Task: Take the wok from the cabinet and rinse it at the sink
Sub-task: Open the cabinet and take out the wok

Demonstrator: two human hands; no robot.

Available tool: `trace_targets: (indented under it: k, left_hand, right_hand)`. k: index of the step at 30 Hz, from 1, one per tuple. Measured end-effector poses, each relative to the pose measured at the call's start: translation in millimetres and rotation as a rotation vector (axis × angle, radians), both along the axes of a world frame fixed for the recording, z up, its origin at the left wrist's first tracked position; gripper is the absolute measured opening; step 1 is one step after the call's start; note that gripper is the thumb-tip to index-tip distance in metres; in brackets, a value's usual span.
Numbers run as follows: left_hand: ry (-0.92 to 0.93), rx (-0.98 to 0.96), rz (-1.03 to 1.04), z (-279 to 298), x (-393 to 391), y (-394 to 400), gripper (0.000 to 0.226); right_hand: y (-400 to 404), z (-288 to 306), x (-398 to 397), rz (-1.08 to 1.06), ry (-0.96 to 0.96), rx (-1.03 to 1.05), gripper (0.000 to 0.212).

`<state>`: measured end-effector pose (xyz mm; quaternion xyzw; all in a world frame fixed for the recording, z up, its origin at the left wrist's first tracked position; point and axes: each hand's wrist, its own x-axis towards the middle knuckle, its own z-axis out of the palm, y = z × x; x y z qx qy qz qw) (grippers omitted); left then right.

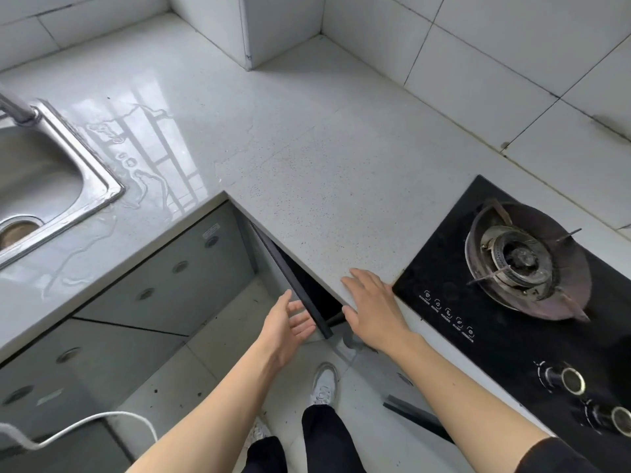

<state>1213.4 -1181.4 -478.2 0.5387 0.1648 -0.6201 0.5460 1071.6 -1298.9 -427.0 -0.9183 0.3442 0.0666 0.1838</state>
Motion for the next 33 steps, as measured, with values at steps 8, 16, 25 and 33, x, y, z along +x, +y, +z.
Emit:
trace_targets:
  k: [8,16,25,33]
  left_hand:
    - [-0.388,0.139,-0.177,-6.8,11.4,37.1,0.038]
    - [-0.817,0.306,-0.305,7.7,13.1,66.5,0.042]
    - [-1.419,0.238,-0.505,-6.6,31.4,110.5,0.07]
    - [-1.855,0.188,-0.765,-22.7,51.6,141.7,0.029]
  right_hand:
    - [23.2,4.3,28.8,0.008,-0.05,0.028,0.052]
    - [34.7,5.8,50.6,0.041,-0.047,0.025,0.051]
    - [40.2,6.6,69.1,0.058,-0.03,0.041,0.05]
    - [47.1,5.6,82.0,0.058,-0.023,0.067,0.049]
